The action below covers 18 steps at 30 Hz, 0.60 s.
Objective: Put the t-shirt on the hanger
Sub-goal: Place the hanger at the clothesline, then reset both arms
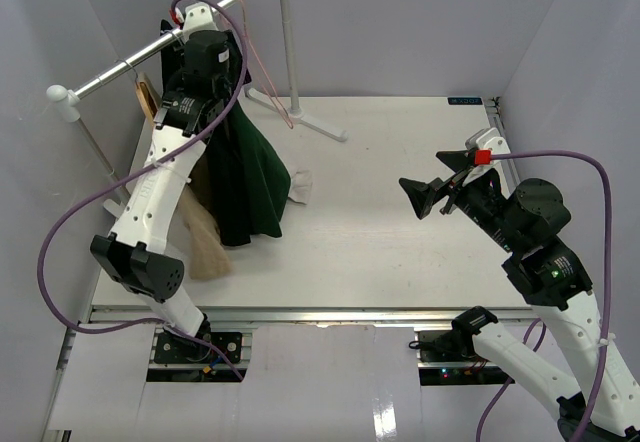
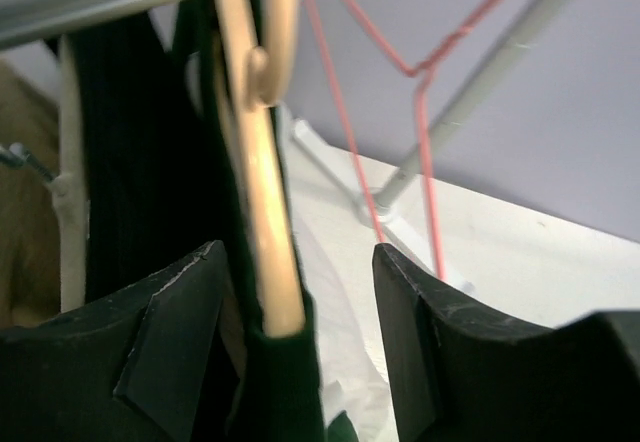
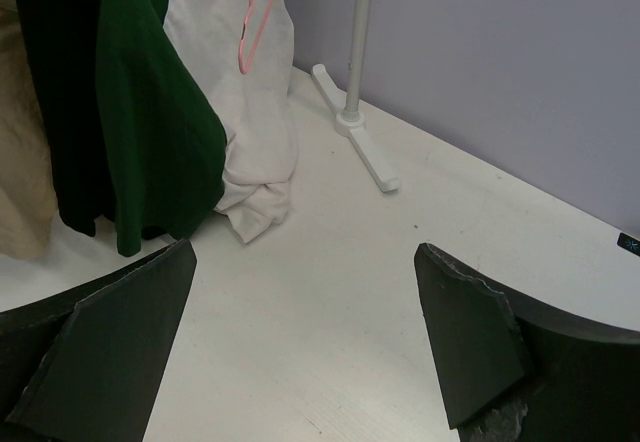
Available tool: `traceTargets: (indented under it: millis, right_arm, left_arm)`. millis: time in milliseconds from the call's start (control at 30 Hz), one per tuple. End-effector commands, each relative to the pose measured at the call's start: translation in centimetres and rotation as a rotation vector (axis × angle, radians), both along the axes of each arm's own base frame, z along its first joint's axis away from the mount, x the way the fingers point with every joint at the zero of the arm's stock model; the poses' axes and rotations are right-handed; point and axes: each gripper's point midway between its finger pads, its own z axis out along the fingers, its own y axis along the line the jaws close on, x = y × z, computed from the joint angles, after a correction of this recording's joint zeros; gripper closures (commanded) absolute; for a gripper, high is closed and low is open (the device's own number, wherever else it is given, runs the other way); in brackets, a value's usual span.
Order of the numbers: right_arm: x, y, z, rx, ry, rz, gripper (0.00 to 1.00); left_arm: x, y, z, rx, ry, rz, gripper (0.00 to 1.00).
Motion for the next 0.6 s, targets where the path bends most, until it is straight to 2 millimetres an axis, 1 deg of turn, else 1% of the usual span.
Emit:
traceTargets:
  millis: [0,67,167,200,267,367,433,500,567]
  right_arm:
    - [-0.1,0.0,1.9,0.037,-0.062,0.0,0.03]
    - [-0.1,0.0,2.0,0.038,-0.06,-0.001,0.03]
    - [-0.3,0.0,2.2,0.035,-0.058,0.004,0.03]
    - [-0.4,0.0,2.3,0.036,-0.059,0.006,0.03]
    - [-0.5,-0.1,2.3,0.038,-0.061,0.007,0.03]
    - [-0.6,-0.3,2.3,0.039,-0.065,0.001,0.03]
    - [-0.6,-0.2,2.3,0.038,-0.067,0.003,0.03]
    - [-0.4,0.0,2.3,0.037,-0.062,0.009,0.03]
    - [-0.3,0.2,2.2,0.036,-0.058,0.014,0.03]
  left_arm:
    - [-3.8,-2.8,6.7,0.004,-0.171,-0.283,0.26]
    - [-5.1,-4.2,7.6,-0.003,-0.208,-0.385,0.22]
    - [-6.4,-5.6,8.4,-0.015,-0.231,-0.484,0.21]
    - [-6.7,-6.0,8.6,-0.018,-0.236,-0.509,0.2]
    - [-7.0,-5.8,8.8,-0.029,-0.23,-0.503,0.2]
    - [-6.6,-3.4,7.5,-0.062,-0.173,-0.347,0.2]
    - [-6.3,-2.5,5.1,-0.051,-0.12,-0.289,0.2]
    - [-6.9,-2.1,3.9,-0.03,-0.097,-0.283,0.2]
    - [-7.2,-2.3,2.6,-0.012,-0.074,-0.305,0.2]
